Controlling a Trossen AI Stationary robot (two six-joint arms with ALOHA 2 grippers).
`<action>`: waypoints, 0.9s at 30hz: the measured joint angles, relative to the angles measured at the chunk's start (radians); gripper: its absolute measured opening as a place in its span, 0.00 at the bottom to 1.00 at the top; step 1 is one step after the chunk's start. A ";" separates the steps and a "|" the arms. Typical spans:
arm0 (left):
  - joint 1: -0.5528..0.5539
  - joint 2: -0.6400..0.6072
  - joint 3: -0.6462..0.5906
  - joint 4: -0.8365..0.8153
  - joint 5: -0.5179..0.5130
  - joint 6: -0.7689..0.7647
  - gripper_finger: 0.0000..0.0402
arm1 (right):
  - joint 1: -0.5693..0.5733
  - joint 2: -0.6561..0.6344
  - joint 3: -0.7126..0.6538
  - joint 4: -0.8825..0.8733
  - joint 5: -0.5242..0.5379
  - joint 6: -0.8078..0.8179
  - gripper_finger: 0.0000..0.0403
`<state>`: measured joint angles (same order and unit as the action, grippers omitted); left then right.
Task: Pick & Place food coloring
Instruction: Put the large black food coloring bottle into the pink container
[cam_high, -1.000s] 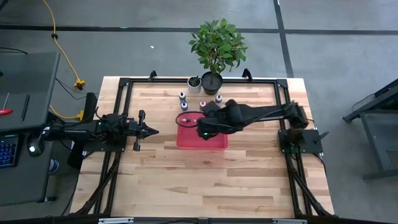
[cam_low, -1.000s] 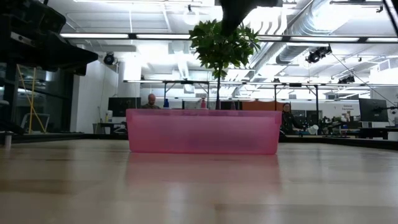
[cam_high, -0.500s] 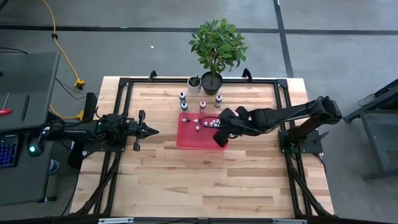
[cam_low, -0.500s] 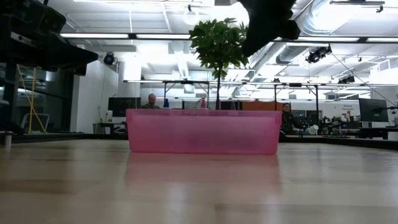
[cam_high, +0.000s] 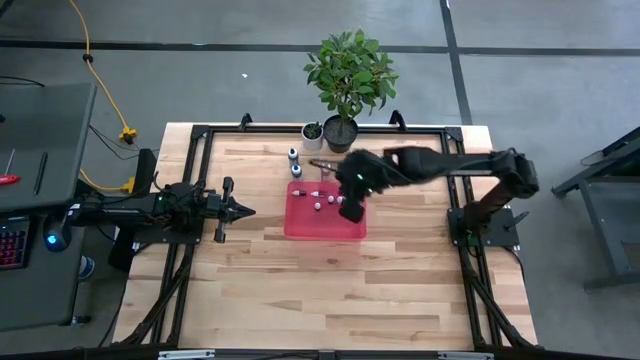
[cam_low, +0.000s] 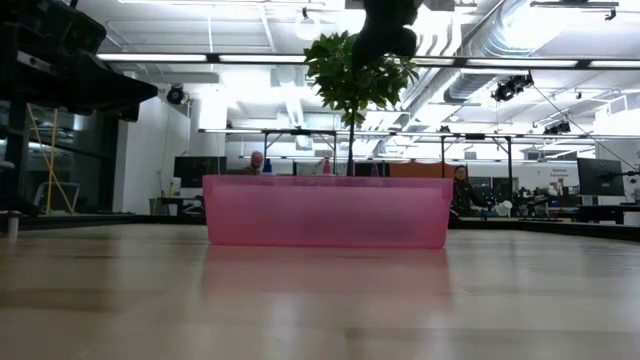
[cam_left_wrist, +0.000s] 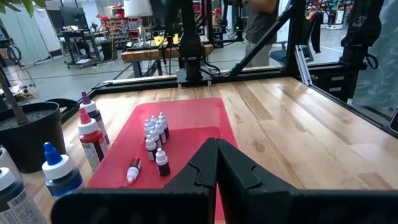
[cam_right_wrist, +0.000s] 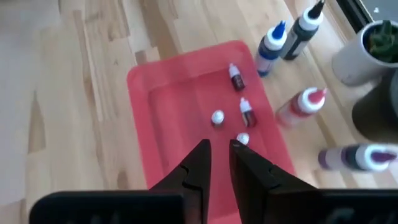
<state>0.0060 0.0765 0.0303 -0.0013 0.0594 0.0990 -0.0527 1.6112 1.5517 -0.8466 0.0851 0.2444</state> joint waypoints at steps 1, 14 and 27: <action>0.000 0.000 0.000 0.000 0.000 0.000 0.00 | -0.017 0.026 0.035 -0.014 -0.015 -0.015 0.13; 0.000 0.000 0.000 0.000 0.000 0.000 0.00 | -0.187 0.381 0.492 -0.118 -0.173 -0.230 0.27; 0.000 0.000 0.000 0.000 0.000 0.000 0.00 | -0.256 0.595 0.627 0.032 -0.163 -0.288 0.40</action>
<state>0.0062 0.0765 0.0307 -0.0013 0.0597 0.0993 -0.3085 2.2058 2.1788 -0.8144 -0.0776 -0.0437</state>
